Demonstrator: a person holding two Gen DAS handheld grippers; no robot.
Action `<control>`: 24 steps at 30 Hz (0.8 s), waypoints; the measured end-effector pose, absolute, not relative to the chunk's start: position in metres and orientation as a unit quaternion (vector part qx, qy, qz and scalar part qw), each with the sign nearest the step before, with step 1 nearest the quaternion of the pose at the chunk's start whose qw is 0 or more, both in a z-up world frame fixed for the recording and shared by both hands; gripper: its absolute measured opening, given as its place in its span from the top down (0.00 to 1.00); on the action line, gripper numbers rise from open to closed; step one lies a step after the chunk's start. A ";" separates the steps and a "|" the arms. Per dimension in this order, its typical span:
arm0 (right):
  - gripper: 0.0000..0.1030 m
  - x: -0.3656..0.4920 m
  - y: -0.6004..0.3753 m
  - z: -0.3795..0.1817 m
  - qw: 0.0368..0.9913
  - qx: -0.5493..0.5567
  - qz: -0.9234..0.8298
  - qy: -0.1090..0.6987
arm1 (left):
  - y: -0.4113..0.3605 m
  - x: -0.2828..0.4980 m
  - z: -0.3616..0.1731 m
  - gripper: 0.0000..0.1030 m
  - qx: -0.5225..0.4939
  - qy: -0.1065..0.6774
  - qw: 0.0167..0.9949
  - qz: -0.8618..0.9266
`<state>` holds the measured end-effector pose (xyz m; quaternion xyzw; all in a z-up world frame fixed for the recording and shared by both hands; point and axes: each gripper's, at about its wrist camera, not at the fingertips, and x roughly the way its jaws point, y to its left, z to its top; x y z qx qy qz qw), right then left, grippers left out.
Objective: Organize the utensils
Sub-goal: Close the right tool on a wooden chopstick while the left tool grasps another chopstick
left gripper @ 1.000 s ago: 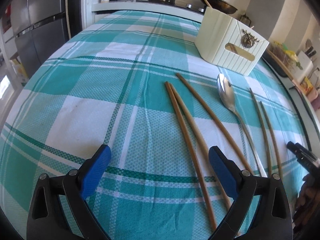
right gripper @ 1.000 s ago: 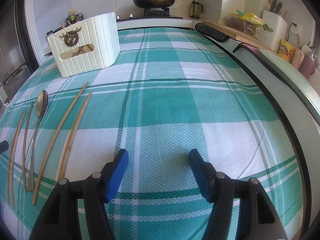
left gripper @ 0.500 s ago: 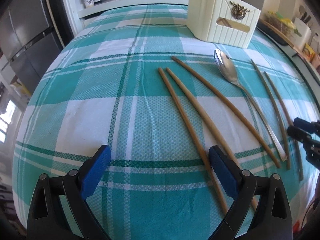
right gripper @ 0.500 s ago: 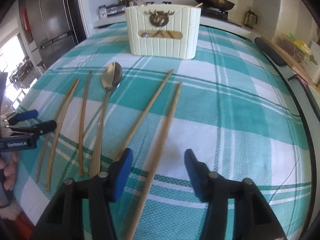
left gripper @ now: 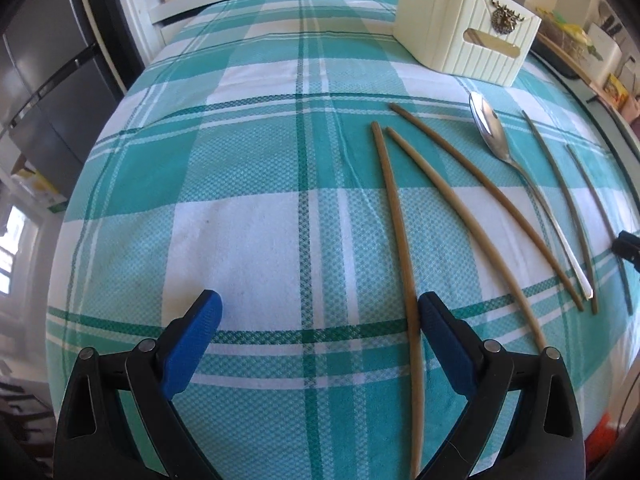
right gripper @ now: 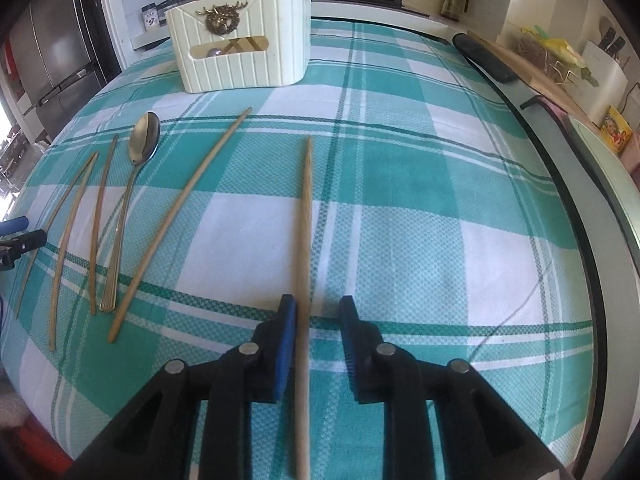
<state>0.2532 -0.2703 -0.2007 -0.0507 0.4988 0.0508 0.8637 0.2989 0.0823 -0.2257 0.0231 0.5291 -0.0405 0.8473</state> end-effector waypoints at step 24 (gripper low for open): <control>0.88 0.374 -0.251 -0.196 0.815 -0.066 0.110 0.564 | 0.054 0.387 -0.214 0.85 0.076 0.567 0.816 -0.085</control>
